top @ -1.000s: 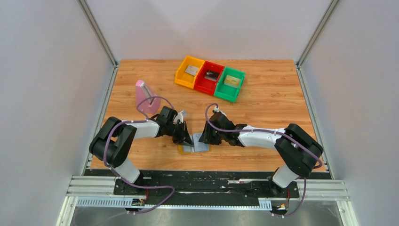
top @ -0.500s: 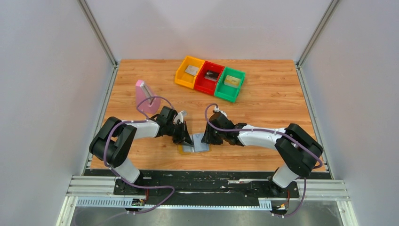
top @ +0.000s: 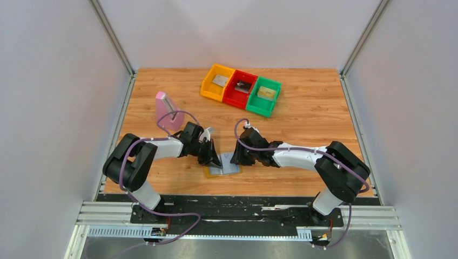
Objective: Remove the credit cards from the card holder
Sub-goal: Remove the credit card from the card holder.
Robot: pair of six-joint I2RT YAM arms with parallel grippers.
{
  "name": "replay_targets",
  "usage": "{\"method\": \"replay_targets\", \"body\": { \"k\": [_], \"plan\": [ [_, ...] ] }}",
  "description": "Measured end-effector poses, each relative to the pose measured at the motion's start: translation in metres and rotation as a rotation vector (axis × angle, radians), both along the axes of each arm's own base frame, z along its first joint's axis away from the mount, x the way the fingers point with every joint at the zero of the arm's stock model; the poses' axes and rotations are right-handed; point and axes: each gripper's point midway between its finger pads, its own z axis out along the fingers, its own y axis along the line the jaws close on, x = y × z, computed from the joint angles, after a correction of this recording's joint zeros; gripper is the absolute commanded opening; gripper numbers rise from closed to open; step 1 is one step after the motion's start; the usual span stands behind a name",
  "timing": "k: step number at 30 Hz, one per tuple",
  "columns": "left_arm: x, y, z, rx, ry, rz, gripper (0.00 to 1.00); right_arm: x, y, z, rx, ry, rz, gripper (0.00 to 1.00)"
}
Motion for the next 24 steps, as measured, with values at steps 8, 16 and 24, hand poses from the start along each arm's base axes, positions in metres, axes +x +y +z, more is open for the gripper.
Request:
{"method": "replay_targets", "body": {
  "k": [8,16,24],
  "plan": [
    [-0.001,0.002,-0.001,0.008,0.009,0.005,0.01,-0.003,0.004,0.0,0.04,0.007,0.028,0.28],
    [-0.001,0.002,-0.001,0.01,0.008,0.006,0.01,-0.007,0.014,0.008,0.118,0.013,0.061,0.28],
    [0.0,0.0,-0.001,0.005,0.005,0.007,0.02,-0.008,0.027,0.024,0.194,-0.009,0.098,0.28]
  ]
}}
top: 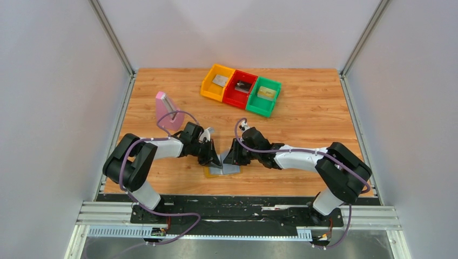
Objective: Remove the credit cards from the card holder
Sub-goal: Remove the credit card from the card holder.
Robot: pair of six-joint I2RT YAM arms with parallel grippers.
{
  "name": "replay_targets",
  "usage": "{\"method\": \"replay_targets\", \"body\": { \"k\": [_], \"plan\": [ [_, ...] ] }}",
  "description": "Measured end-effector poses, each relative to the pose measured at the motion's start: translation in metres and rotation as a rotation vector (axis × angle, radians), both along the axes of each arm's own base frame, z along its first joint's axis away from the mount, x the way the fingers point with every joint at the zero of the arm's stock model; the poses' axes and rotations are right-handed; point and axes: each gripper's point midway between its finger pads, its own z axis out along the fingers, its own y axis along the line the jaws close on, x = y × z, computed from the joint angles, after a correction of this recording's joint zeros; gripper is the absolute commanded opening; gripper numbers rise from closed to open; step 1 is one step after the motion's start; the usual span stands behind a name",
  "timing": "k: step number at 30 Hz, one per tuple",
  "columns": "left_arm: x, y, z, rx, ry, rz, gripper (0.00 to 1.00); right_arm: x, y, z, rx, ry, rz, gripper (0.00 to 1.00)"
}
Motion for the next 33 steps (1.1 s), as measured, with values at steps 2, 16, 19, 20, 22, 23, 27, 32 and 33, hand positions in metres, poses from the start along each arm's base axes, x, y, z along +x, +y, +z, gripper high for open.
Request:
{"method": "replay_targets", "body": {
  "k": [2,16,19,20,22,23,27,32,33],
  "plan": [
    [0.0,0.0,0.0,0.0,0.001,0.001,0.02,-0.001,0.0,0.0,0.001,0.002,0.003,0.28],
    [0.004,0.006,0.024,0.014,-0.027,0.059,0.17,-0.005,0.003,0.003,0.016,0.014,0.026,0.31],
    [0.007,0.012,0.029,0.02,-0.025,0.09,0.18,-0.003,0.006,0.007,0.027,0.009,0.031,0.31],
    [0.008,0.015,0.03,0.027,-0.023,0.104,0.18,-0.003,0.007,0.01,0.033,0.007,0.033,0.31],
    [0.012,0.023,0.031,0.039,-0.023,0.133,0.19,-0.001,0.011,0.015,0.047,0.0,0.039,0.32],
    [0.015,0.027,0.033,0.045,-0.024,0.152,0.2,-0.001,0.013,0.018,0.055,-0.003,0.044,0.32],
    [0.022,0.042,0.033,0.062,-0.016,0.207,0.22,0.002,0.025,0.025,0.078,-0.011,0.064,0.32],
    [0.025,0.046,0.035,0.057,-0.017,0.221,0.22,0.001,0.032,0.019,0.076,0.001,0.081,0.29],
    [0.025,0.046,0.036,0.054,-0.017,0.22,0.22,0.001,0.033,0.017,0.074,0.005,0.083,0.29]
  ]
}}
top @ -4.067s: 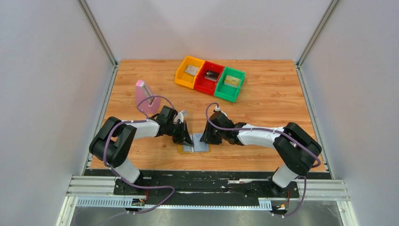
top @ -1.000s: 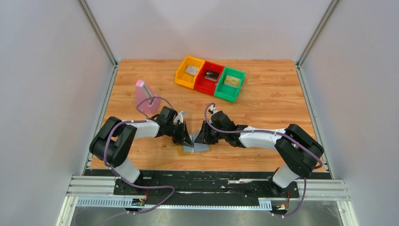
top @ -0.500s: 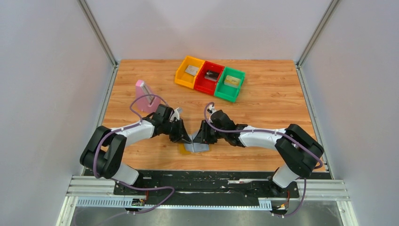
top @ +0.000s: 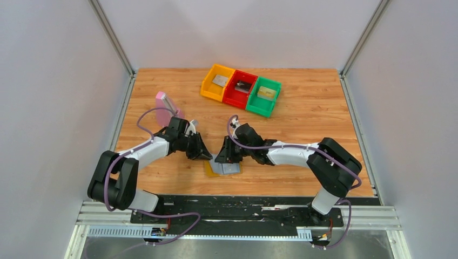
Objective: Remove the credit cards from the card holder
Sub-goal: Remove the credit card from the card holder.
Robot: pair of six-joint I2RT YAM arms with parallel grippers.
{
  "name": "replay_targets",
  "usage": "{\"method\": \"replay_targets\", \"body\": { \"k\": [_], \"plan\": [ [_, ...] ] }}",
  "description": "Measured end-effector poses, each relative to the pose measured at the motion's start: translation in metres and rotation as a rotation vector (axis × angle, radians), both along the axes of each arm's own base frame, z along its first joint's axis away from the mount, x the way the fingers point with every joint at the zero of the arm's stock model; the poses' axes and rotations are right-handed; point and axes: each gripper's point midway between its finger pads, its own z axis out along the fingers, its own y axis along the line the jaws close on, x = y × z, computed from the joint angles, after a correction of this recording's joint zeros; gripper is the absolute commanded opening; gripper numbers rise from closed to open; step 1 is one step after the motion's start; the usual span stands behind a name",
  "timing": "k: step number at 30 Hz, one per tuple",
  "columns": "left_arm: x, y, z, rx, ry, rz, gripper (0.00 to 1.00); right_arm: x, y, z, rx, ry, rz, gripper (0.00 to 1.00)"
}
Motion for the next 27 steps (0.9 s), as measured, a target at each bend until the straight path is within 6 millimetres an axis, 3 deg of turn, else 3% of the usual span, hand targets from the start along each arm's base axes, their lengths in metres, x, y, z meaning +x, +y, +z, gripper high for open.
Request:
{"method": "replay_targets", "body": {
  "k": [10,15,22,27],
  "plan": [
    [-0.001,-0.001,0.004,-0.005,0.004,-0.009,0.23,0.002,0.006,-0.013,-0.019,0.025,0.011,0.27],
    [0.002,-0.002,0.017,-0.019,-0.037,-0.01,0.23,0.001,0.005,-0.024,-0.044,0.04,0.014,0.36],
    [0.008,-0.007,0.035,-0.055,-0.081,-0.024,0.23,0.0,0.006,-0.024,-0.04,0.041,0.025,0.46],
    [0.005,-0.01,0.038,-0.079,-0.074,-0.041,0.24,-0.002,0.01,-0.02,-0.017,0.038,0.051,0.44]
  ]
}}
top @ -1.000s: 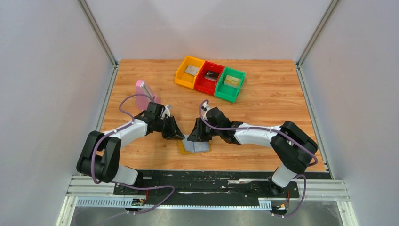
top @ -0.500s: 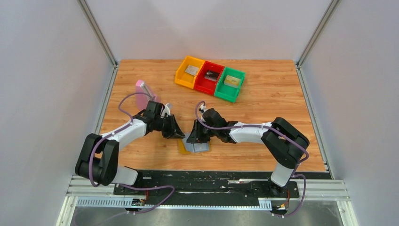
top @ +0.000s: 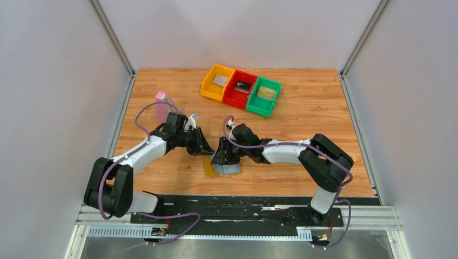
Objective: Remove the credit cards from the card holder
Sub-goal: Remove the credit card from the card holder.
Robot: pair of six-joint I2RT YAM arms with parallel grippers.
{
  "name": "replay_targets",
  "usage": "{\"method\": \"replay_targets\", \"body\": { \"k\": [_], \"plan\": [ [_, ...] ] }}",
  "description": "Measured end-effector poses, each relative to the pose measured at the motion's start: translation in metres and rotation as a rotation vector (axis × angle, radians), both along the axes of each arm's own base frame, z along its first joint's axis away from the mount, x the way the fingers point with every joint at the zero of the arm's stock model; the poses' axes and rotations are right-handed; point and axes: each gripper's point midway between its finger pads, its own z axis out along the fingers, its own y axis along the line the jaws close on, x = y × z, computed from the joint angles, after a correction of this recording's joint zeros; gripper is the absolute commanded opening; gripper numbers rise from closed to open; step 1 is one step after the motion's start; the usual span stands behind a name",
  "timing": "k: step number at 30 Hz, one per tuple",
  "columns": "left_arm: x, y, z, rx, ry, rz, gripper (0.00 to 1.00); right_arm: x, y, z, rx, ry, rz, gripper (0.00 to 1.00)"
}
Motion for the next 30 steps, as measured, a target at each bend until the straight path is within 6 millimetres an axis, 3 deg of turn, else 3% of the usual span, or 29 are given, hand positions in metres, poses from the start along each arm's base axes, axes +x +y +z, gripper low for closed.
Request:
{"method": "replay_targets", "body": {
  "k": [7,13,23,30],
  "plan": [
    [-0.003,-0.004,0.005,-0.031,0.001,-0.022,0.24,-0.008,0.01,0.014,0.079,0.006,0.066,0.47],
    [-0.002,-0.008,0.003,-0.054,0.009,-0.04,0.23,-0.013,0.013,0.017,0.1,0.014,0.092,0.35],
    [-0.015,-0.016,-0.03,-0.007,0.105,-0.091,0.18,-0.017,0.001,0.013,0.064,0.017,0.077,0.36],
    [-0.02,-0.01,-0.051,0.073,0.141,-0.091,0.17,-0.005,-0.015,0.027,0.029,-0.03,0.001,0.36]
  ]
}}
